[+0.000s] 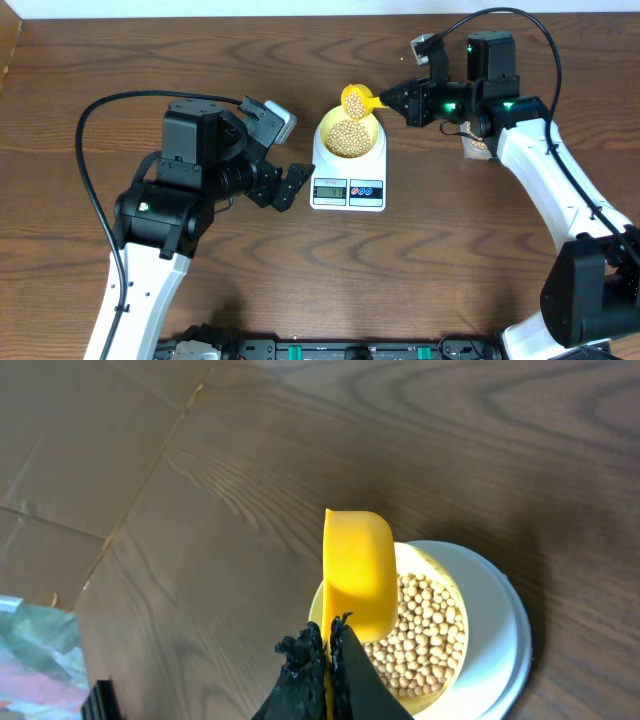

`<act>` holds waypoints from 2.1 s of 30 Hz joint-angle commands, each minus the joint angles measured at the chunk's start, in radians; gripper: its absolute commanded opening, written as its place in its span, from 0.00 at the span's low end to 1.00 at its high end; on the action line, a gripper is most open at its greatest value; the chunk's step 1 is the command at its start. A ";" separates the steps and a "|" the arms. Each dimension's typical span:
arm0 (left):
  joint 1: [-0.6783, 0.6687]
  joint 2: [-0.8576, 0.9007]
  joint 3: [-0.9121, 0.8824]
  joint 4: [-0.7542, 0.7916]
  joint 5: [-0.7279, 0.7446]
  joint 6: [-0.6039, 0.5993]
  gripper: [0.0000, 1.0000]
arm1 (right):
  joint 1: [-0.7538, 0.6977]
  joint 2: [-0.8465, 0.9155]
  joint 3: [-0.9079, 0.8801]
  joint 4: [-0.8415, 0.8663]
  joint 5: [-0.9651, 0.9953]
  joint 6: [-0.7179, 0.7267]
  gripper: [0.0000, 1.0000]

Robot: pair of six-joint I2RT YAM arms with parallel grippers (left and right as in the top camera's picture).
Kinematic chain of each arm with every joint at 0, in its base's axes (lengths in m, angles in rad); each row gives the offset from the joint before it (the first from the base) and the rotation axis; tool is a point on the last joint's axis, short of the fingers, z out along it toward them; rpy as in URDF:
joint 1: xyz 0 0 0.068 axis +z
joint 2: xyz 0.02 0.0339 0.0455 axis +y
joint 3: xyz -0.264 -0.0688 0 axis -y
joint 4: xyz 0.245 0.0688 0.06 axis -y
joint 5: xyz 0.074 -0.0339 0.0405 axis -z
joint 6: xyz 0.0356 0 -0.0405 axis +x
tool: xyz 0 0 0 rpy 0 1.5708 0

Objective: Scoop item into bowl and weigh 50g on scale

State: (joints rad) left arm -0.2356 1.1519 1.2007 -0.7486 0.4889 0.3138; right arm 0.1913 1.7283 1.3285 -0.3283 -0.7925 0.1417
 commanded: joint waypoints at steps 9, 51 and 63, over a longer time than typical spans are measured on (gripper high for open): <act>0.005 0.004 -0.005 0.001 0.009 -0.002 0.98 | 0.004 0.006 -0.002 0.003 0.002 -0.073 0.01; 0.005 0.004 -0.005 0.001 0.008 -0.002 0.98 | 0.010 0.006 -0.002 -0.007 0.030 -0.224 0.01; 0.005 0.004 -0.005 0.001 0.008 -0.002 0.97 | 0.013 0.006 -0.002 -0.016 0.027 -0.225 0.01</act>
State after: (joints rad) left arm -0.2356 1.1519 1.2007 -0.7486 0.4889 0.3138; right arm 0.1947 1.7283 1.3281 -0.3462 -0.7616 -0.0635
